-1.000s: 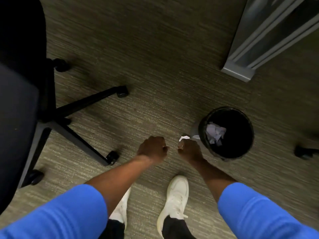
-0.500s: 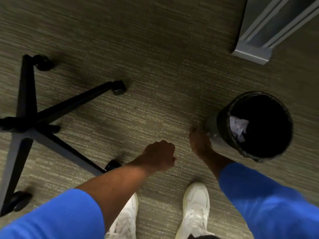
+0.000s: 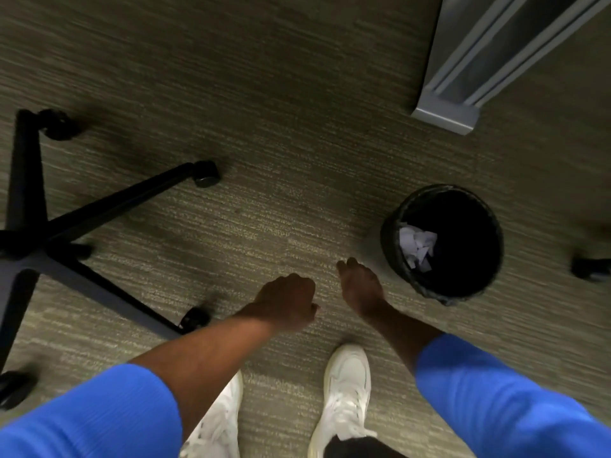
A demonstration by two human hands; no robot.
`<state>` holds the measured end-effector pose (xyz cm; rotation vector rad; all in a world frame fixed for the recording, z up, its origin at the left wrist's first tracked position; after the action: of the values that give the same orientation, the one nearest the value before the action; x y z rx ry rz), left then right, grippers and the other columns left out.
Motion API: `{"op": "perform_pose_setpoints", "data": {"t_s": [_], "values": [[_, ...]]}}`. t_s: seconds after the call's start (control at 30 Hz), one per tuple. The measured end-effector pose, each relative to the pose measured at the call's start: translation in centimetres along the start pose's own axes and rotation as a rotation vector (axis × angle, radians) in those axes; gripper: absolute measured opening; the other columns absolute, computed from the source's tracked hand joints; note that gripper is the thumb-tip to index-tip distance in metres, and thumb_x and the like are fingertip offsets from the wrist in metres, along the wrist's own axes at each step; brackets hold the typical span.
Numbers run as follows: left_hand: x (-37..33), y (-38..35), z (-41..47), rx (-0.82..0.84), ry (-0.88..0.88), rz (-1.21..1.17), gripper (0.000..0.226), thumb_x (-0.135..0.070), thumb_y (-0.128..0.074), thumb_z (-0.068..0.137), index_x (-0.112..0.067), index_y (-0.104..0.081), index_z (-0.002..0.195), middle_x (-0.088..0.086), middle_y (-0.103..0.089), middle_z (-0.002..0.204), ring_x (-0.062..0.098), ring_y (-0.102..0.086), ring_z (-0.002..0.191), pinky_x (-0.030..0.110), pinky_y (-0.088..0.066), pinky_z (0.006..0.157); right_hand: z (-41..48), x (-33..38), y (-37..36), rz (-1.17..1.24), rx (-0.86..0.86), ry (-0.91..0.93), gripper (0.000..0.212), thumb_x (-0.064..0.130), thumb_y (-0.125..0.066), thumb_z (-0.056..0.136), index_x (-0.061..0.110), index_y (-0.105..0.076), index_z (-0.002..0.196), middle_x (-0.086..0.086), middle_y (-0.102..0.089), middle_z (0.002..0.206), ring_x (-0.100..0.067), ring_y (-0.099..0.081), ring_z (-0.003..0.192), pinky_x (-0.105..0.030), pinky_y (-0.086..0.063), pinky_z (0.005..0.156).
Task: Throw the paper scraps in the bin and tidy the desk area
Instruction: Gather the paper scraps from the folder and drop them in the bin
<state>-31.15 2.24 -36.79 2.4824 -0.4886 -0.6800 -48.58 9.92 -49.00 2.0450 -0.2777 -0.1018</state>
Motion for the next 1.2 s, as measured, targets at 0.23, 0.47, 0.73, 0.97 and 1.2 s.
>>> {"op": "perform_pose_setpoints", "data": {"t_s": [0.23, 0.47, 0.73, 0.97, 1.2], "values": [[-2.1, 0.4, -5.7, 0.059, 0.055, -0.051, 0.041, -0.049, -0.059, 0.101, -0.018, -0.062, 0.127, 0.009, -0.067, 0.129, 0.031, -0.066, 0.116, 0.044, -0.056, 0.097, -7.1, 1.7, 9.4, 0.340, -0.170, 0.012, 0.019, 0.015, -0.065, 0.087, 0.020, -0.061, 0.104, -0.006, -0.063, 0.101, -0.033, -0.068, 0.077, -0.041, -0.057, 0.063], [-4.1, 3.5, -11.1, -0.022, 0.050, -0.133, 0.030, -0.052, -0.058, 0.096, -0.023, -0.065, 0.099, 0.008, -0.076, 0.107, 0.028, -0.072, 0.097, 0.041, -0.060, 0.089, -11.6, -1.7, 18.6, 0.497, -0.420, -0.169, 0.018, 0.010, -0.073, 0.082, 0.018, -0.068, 0.097, -0.008, -0.071, 0.095, -0.029, -0.070, 0.084, -0.036, -0.053, 0.072], [-5.7, 6.9, -14.5, -0.091, 0.084, -0.264, 0.017, -0.044, -0.066, 0.099, -0.028, -0.067, 0.092, -0.002, -0.074, 0.095, 0.020, -0.069, 0.087, 0.040, -0.060, 0.084, -12.9, -7.1, 22.6, 0.537, -0.453, -0.393, 0.037, 0.015, -0.072, 0.084, 0.002, -0.062, 0.117, -0.026, -0.066, 0.110, -0.045, -0.066, 0.092, -0.045, -0.054, 0.075], [-5.4, 8.4, -17.7, -0.125, 0.129, -0.285, 0.039, -0.045, -0.070, 0.095, -0.029, -0.051, 0.064, -0.006, -0.065, 0.075, 0.020, -0.070, 0.079, 0.039, -0.059, 0.078, -14.7, -7.0, 23.3, 0.457, -0.151, -0.442, 0.040, 0.025, -0.059, 0.088, 0.004, -0.060, 0.122, -0.025, -0.065, 0.117, -0.047, -0.066, 0.099, -0.049, -0.056, 0.074], [-4.1, 10.4, -23.2, -0.150, 0.187, -0.283, 0.044, -0.053, -0.066, 0.090, -0.025, -0.050, 0.060, -0.005, -0.060, 0.071, 0.026, -0.073, 0.086, 0.038, -0.061, 0.082, -18.2, -2.5, 26.4, 0.484, -0.022, -0.457, 0.044, 0.034, -0.060, 0.089, 0.011, -0.069, 0.126, -0.014, -0.070, 0.129, -0.036, -0.067, 0.117, -0.040, -0.054, 0.097]]}}
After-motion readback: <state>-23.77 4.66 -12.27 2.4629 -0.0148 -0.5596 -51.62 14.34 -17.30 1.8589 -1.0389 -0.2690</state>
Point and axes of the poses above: each hand's wrist, its own z-axis towards the middle knuckle, its own y-axis out of the back of the hand, x = y × z, the point moved 2 cm from there along z, towards the middle knuckle
